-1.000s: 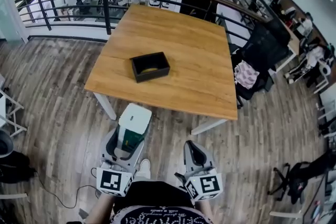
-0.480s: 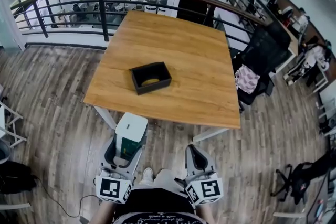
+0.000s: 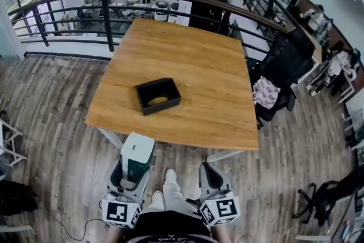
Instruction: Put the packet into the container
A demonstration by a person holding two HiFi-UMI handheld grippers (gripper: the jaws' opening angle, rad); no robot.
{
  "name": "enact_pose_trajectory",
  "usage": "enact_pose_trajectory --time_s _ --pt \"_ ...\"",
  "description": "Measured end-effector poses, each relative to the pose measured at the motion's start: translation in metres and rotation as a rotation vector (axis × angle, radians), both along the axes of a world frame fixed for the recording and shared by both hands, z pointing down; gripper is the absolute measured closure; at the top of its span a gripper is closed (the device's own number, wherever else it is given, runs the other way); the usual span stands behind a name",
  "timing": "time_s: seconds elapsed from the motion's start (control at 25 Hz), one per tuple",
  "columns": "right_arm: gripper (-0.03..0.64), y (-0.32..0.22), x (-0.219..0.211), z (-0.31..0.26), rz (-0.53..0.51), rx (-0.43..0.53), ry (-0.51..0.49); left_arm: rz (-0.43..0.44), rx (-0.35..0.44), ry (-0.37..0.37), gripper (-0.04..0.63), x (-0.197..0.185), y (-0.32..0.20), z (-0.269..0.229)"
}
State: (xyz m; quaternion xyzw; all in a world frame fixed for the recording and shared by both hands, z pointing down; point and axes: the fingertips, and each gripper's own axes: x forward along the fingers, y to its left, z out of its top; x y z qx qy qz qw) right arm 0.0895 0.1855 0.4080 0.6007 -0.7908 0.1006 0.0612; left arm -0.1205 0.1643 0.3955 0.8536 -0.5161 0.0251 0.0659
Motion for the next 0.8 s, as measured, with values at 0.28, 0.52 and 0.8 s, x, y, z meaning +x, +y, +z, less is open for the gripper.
enact_pose_trajectory --time_s 0.28,0.52,0.8 --pt "0.577 -0.064 0.014 -0.012 -0.07 0.025 0.007 -0.048 0.031 0.006 0.238 0.018 -0.051 -0.013" --pt "0.577 -0.112 0.033 -0.011 -0.114 0.033 0.008 -0.092 0.06 0.01 0.238 0.037 -0.092 -0.017" --pt "0.577 -0.146 0.047 -0.01 -0.161 0.042 -0.009 -0.124 0.076 0.006 0.238 0.057 -0.116 -0.018"
